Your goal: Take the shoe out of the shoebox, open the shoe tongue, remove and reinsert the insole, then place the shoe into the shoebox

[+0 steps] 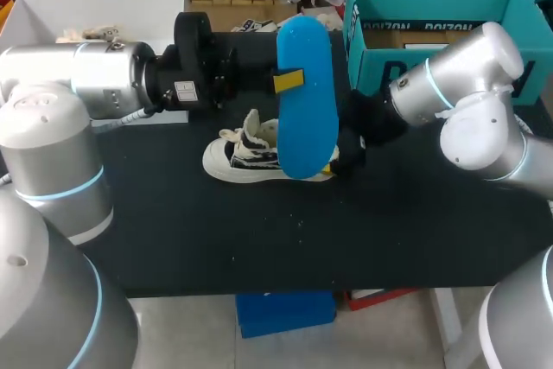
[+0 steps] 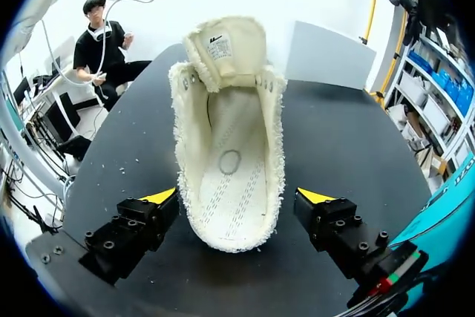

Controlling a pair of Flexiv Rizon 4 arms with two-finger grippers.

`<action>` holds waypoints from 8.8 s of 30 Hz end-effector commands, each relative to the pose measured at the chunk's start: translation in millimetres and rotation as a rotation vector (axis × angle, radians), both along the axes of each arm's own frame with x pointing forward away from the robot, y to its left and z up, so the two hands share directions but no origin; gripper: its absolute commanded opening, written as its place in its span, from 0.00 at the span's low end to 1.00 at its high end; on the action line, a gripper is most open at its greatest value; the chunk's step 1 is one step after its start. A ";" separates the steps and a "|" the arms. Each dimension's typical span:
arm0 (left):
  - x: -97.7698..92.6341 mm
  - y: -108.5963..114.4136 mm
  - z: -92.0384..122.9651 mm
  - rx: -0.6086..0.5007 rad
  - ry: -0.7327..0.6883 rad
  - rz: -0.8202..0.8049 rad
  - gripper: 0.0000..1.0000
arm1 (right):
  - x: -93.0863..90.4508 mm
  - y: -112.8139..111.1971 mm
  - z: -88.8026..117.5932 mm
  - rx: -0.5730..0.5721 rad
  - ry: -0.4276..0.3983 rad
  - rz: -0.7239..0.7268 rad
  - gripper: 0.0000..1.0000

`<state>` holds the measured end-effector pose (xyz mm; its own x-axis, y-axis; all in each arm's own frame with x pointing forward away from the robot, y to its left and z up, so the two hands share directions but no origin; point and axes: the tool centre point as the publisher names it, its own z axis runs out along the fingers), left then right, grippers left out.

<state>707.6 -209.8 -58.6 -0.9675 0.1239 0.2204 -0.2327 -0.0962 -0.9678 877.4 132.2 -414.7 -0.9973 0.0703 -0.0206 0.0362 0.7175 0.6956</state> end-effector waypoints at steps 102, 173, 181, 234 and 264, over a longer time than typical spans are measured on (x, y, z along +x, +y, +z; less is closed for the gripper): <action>-0.2 -2.9 -0.8 -0.001 -0.002 0.006 0.00 | 47.4 86.3 20.3 -0.705 -0.047 0.163 0.00; -0.2 -2.9 -0.8 -0.001 -0.002 0.006 0.00 | 61.6 19.5 84.9 -0.498 0.632 -1.499 0.00; -0.2 -2.9 -0.8 -0.001 -0.002 0.006 0.00 | 53.3 28.6 78.4 -0.489 0.613 -1.514 0.00; -0.2 -2.9 -0.8 -0.001 -0.002 0.006 0.00 | 43.5 14.0 80.9 -0.131 0.916 -1.247 1.00; -0.2 -2.9 -0.8 -0.001 -0.002 0.006 0.00 | 33.3 -10.3 101.4 0.061 1.079 -1.200 1.00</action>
<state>707.6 -210.0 -58.5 -0.9675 0.1236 0.2205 -0.2329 -0.0966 -0.9677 919.6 132.1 -309.5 0.0885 0.8024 0.5902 0.9947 -0.1019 -0.0107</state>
